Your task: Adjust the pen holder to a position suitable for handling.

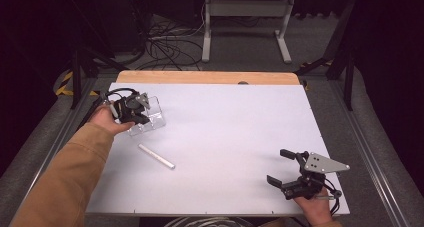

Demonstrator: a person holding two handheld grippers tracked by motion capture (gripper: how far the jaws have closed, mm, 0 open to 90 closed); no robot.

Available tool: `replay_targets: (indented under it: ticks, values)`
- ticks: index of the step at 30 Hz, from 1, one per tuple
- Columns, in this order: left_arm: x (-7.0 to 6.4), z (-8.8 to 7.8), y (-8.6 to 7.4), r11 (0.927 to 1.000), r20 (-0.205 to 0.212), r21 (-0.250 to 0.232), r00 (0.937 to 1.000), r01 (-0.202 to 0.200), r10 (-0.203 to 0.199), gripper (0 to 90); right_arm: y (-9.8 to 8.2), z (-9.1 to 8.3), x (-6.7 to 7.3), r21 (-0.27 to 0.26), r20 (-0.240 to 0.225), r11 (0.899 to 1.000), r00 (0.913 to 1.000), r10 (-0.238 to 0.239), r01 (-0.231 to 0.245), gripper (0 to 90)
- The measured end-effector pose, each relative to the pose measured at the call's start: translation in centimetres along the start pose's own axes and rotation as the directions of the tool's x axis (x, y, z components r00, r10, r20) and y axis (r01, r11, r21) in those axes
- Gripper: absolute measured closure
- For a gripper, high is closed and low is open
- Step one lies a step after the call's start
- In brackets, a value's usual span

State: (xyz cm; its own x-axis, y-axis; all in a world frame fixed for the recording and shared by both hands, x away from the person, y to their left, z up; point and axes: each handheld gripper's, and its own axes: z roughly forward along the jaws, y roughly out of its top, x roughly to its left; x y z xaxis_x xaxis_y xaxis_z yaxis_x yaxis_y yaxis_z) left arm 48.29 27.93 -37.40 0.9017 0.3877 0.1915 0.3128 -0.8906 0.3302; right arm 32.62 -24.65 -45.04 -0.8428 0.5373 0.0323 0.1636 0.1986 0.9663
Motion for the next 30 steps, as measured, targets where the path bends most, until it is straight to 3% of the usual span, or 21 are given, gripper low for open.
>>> replay_targets:
  ticks: [8, 13, 18, 21, 28, 30]
  values:
    - [-1.5, -1.1, 2.3, 0.997, -0.011, -0.037, 0.9976, -0.068, 0.068, 88.1, 0.0, 0.0, 0.0, 0.0, 0.0, 1.0, 1.0, 0.002, -0.002, 1.5]
    - [-2.9, -1.8, 5.0, 0.9867, 0.001, -0.081, 0.9899, -0.141, 0.142, 88.1, 0.0, 0.0, 0.0, -0.002, 0.0, 1.0, 1.0, 0.002, -0.002, 1.5]
    - [-4.3, -1.7, 7.8, 0.9736, 0.026, -0.117, 0.9795, -0.196, 0.2, 88.1, 0.0, -0.1, 0.0, -0.004, -0.002, 1.0, 1.0, 0.001, -0.001, 1.5]
    - [-5.0, -1.4, 9.4, 0.9646, 0.042, -0.122, 0.9698, -0.234, 0.24, 88.1, 0.0, -0.1, 0.0, -0.007, -0.003, 1.0, 1.0, 0.0, 0.0, 1.5]
    - [-6.6, 0.0, 12.4, 0.9509, 0.088, -0.138, 0.9529, -0.277, 0.29, 88.1, 0.0, -0.2, -0.1, -0.011, -0.008, 1.0, 1.0, -0.001, 0.001, 1.5]
    - [-7.0, 0.4, 13.2, 0.9448, 0.1, -0.135, 0.9445, -0.299, 0.313, 88.1, 0.0, -0.3, -0.1, -0.011, -0.009, 1.0, 1.0, 0.0, 0.0, 1.5]
